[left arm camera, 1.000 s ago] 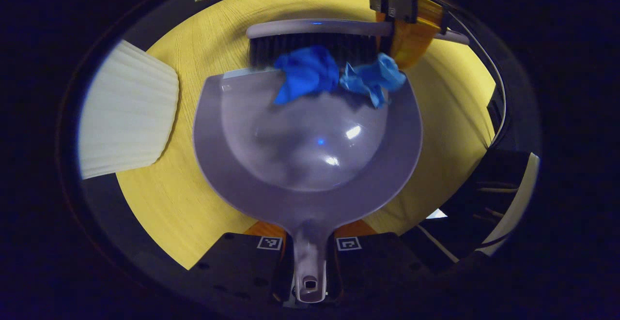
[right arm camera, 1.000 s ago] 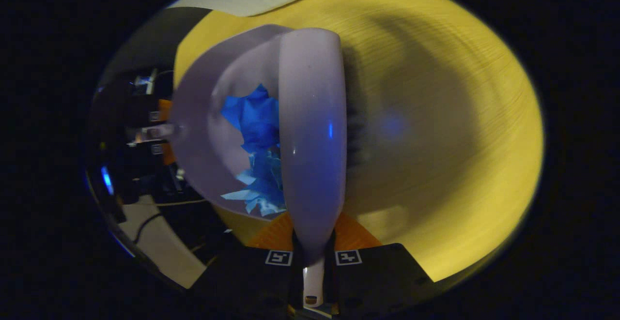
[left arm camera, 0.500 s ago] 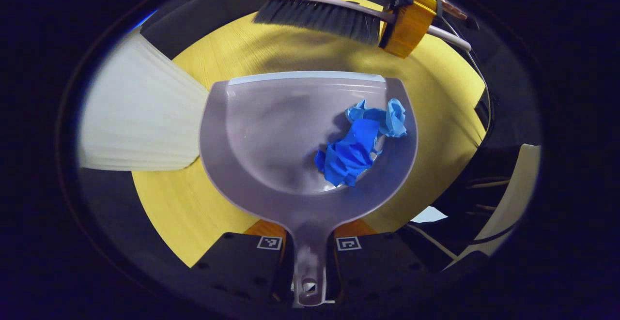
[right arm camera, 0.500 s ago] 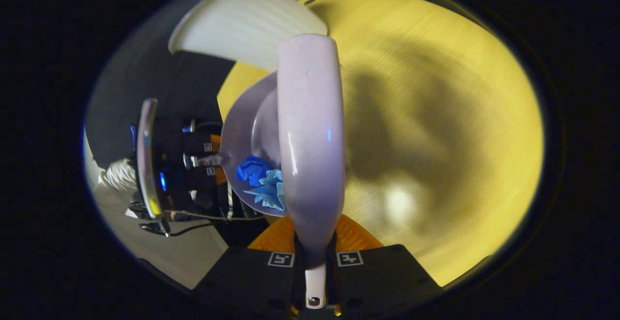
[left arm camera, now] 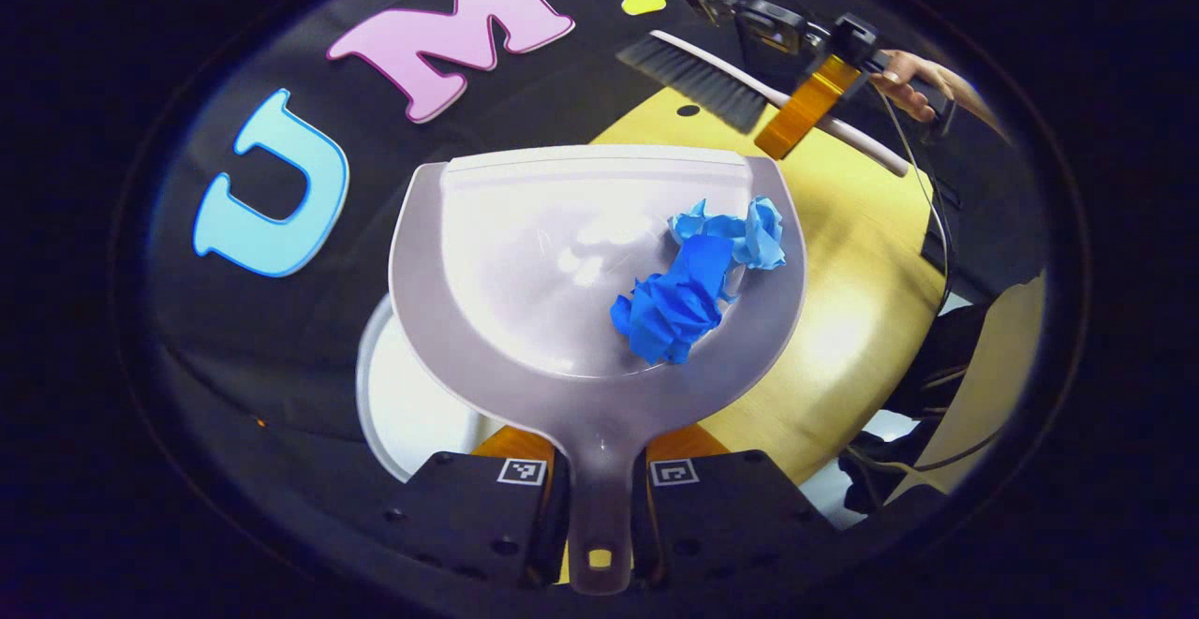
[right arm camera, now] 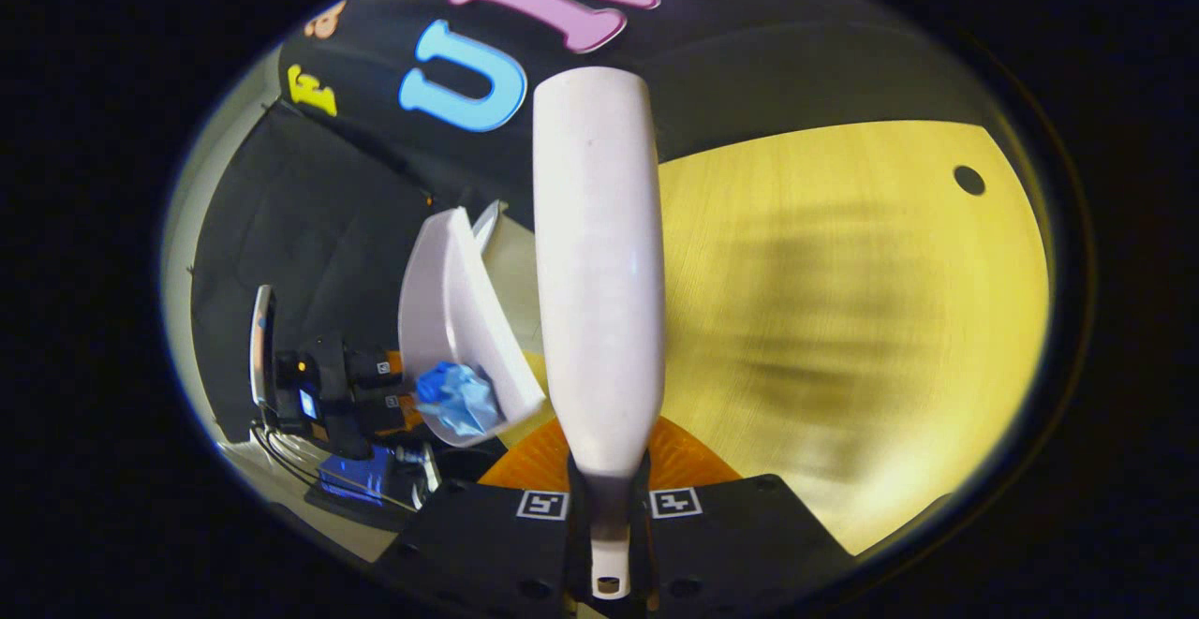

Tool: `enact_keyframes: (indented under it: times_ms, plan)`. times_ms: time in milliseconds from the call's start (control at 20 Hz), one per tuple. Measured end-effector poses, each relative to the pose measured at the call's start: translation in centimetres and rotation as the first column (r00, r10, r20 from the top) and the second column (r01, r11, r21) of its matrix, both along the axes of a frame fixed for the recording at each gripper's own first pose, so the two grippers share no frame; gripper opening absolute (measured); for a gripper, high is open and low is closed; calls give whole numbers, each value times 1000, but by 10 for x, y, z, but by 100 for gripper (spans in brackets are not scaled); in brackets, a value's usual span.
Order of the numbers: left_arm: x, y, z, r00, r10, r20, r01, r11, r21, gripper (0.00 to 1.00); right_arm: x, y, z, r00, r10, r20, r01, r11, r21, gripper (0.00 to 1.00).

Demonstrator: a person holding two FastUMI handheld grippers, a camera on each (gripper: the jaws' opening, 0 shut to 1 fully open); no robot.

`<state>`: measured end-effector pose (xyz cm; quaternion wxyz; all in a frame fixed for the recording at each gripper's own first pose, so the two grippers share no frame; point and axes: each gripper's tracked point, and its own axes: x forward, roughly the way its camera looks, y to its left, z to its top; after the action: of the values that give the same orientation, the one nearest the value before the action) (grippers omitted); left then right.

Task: Pick up the small broom and dustpan from the desktop, sweep the trash into the dustpan with the broom, and then empty the trash into the garbage bin.

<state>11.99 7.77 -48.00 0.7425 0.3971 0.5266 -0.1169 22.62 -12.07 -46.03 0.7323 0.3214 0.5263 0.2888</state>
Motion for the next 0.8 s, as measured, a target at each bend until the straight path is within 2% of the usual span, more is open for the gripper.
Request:
enact_keyframes:
  times_ms: [150, 250, 300, 350, 500, 650, 750, 800]
  plan:
    - [4, 9, -4, 996, -4, 84, -5, 994, 109, 25, -42, 9, -46, 1000, -30, -2, 30, 1000, 7, 17]
    - [1, 15, -7, 994, 27, 101, -47, 977, 206, 24, -61, 18, -66, 1000, -26, 2, 26, 1000, 17, 16]
    - [0, 16, -5, 994, 47, 95, -70, 966, 249, 24, -62, 19, -55, 1000, -25, 4, 25, 999, 30, 16]
    - [-3, 18, -10, 993, 77, 92, -99, 960, 263, 24, -54, 15, -40, 1000, -31, -1, 31, 999, 43, 17]
    - [-17, 10, -12, 978, 196, 72, -209, 935, 286, 24, -58, 15, -35, 998, -64, -23, 66, 994, 89, 17]
    - [-28, 4, 5, 963, 261, 61, -264, 888, 377, 25, -70, 8, -47, 998, -55, -28, 56, 998, 36, 16]
    - [-25, 7, 24, 971, 232, 50, -225, 834, 503, 24, -80, 1, -55, 999, -33, -33, 32, 999, -8, 17]
    - [-22, 7, 36, 979, 201, 41, -187, 796, 576, 24, -84, 0, -57, 999, -23, -34, 22, 1000, -21, 17]
